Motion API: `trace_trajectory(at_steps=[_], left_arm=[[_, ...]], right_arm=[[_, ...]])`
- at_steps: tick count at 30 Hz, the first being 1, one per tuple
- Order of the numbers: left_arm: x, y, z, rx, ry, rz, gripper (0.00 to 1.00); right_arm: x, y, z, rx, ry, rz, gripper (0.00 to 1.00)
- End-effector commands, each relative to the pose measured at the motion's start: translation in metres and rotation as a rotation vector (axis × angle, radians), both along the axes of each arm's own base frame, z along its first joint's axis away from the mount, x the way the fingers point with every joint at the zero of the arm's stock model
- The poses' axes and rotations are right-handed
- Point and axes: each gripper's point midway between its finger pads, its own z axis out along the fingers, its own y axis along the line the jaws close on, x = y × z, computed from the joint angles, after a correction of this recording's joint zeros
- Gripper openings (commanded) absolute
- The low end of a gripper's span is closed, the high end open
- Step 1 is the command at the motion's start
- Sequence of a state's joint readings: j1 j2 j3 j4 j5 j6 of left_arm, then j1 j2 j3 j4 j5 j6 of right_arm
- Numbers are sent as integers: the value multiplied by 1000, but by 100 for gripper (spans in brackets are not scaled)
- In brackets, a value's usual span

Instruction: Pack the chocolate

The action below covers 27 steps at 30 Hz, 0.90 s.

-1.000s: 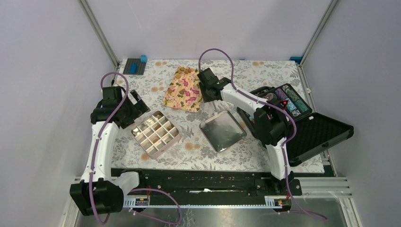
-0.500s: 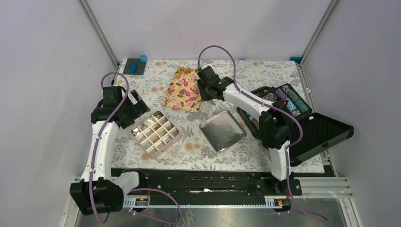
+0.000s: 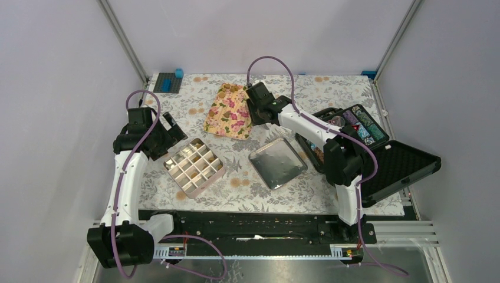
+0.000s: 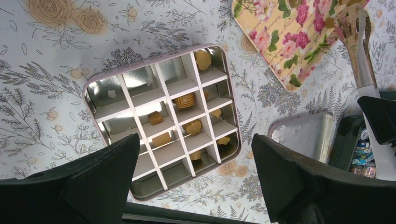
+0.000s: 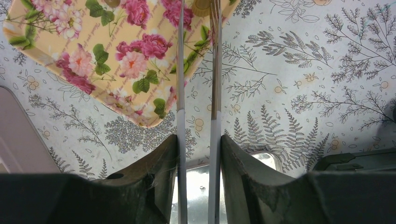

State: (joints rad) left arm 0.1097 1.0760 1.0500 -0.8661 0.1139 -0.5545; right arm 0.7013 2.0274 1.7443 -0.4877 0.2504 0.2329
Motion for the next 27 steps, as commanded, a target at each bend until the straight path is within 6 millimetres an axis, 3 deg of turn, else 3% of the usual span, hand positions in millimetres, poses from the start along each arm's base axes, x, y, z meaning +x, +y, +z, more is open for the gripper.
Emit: trace_trajectory(at_steps=[1, 10, 27], left_arm=[[7, 0, 10, -3, -52, -4, 99], [7, 1, 10, 1, -51, -2, 99], [6, 2, 11, 8, -48, 2, 99]], right_arm=[[4, 3, 55, 70, -113, -8, 43], [7, -1, 70, 66, -161, -28, 43], [-6, 8, 13, 0, -35, 26, 47]])
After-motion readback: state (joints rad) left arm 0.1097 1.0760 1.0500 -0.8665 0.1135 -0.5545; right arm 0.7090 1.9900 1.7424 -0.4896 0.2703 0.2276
